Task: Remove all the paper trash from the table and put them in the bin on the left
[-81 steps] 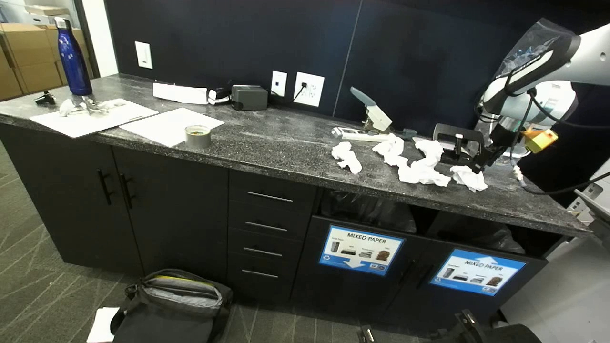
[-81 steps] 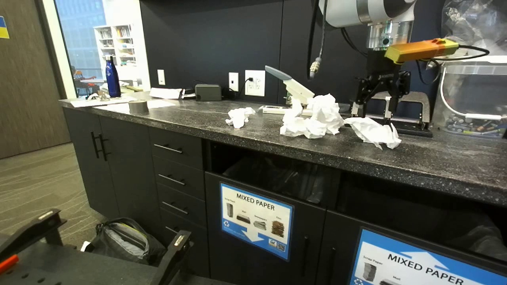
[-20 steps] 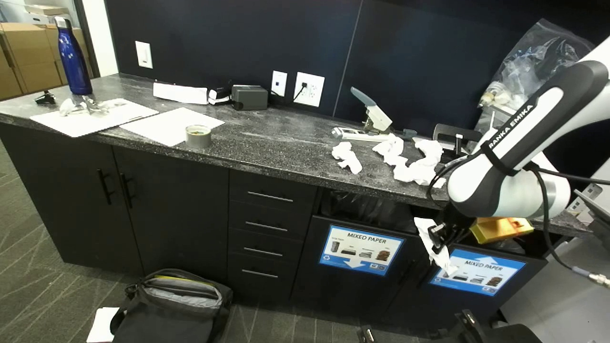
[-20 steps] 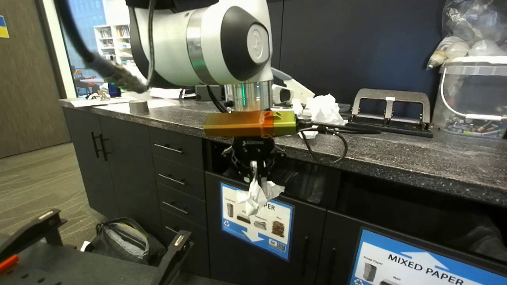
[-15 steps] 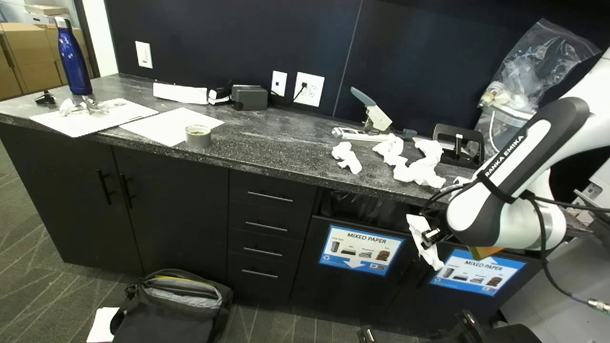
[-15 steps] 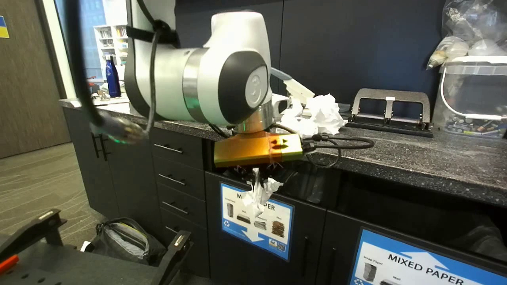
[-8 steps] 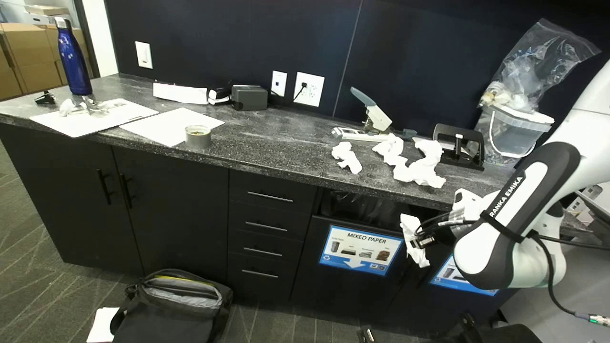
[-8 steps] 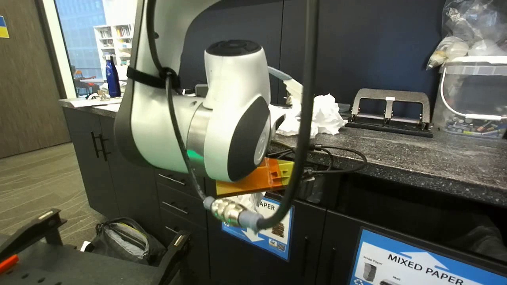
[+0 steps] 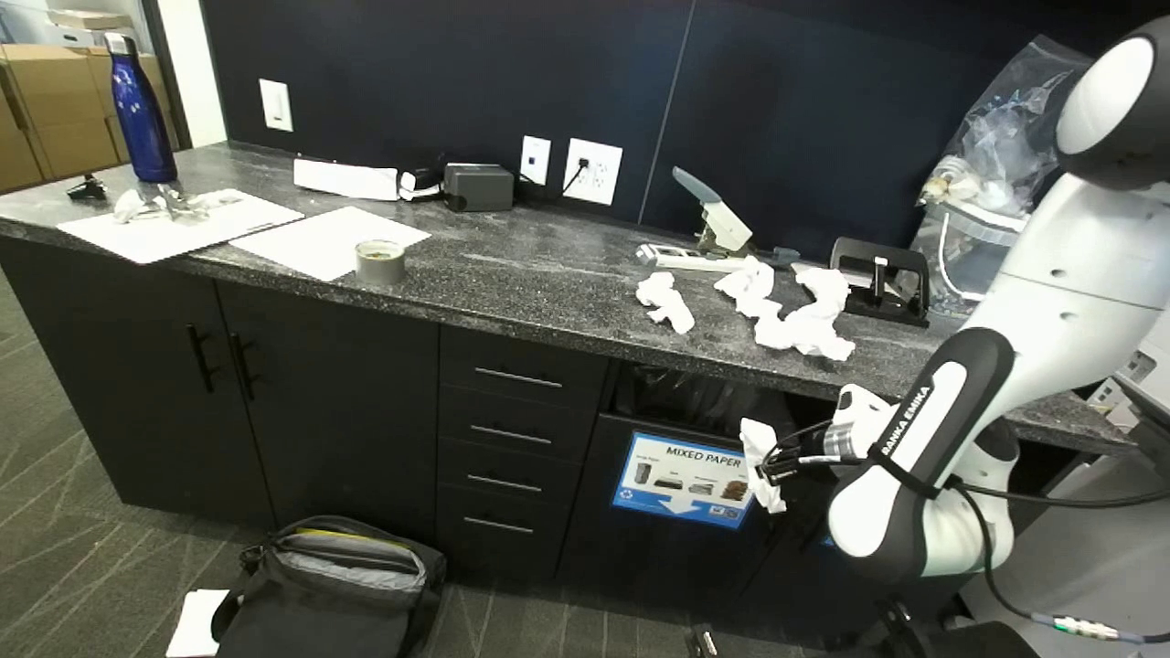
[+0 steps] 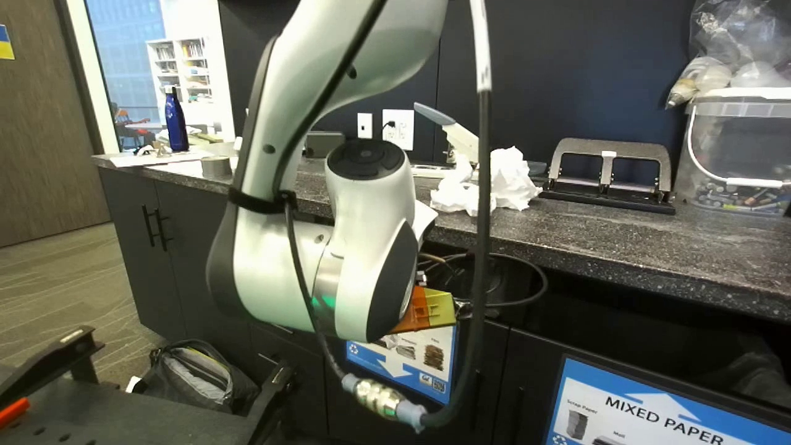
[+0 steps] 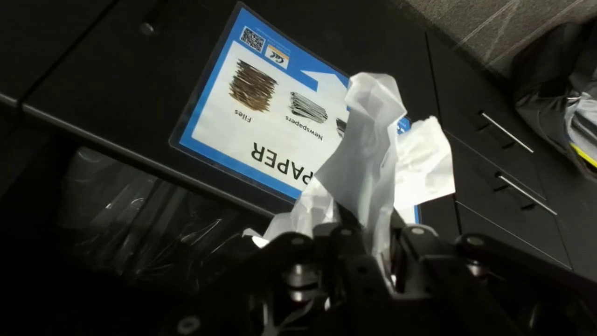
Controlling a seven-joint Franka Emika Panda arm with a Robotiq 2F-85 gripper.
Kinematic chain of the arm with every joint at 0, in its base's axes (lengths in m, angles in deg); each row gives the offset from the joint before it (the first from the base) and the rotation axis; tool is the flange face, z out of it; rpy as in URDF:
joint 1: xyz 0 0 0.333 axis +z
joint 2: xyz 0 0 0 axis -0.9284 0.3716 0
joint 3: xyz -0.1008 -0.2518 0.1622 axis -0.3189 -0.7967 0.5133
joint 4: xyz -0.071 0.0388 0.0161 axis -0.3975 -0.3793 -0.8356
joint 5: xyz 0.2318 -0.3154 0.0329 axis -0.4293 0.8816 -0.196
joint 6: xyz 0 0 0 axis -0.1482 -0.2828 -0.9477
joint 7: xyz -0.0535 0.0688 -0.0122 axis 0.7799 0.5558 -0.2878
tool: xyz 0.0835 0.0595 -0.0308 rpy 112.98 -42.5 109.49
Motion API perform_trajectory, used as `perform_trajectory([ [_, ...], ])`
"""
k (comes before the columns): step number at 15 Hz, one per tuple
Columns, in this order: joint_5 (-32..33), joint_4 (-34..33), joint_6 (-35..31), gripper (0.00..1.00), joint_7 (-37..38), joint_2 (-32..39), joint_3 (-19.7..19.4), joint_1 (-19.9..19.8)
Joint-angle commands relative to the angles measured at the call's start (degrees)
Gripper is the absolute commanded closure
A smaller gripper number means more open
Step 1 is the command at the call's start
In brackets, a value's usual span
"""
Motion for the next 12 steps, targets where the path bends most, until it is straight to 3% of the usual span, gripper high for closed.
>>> perform_trajectory([
  [1, 0.91, -10.44, -4.01, 0.85, 2.94, 9.03, -0.07, 1.69],
  [5, 0.31, -18.53, -8.71, 0.84, 6.13, 14.72, 0.56, 2.51],
  [12, -9.15, -26.73, -15.96, 0.84, 15.14, 19.98, 1.68, 5.2],
])
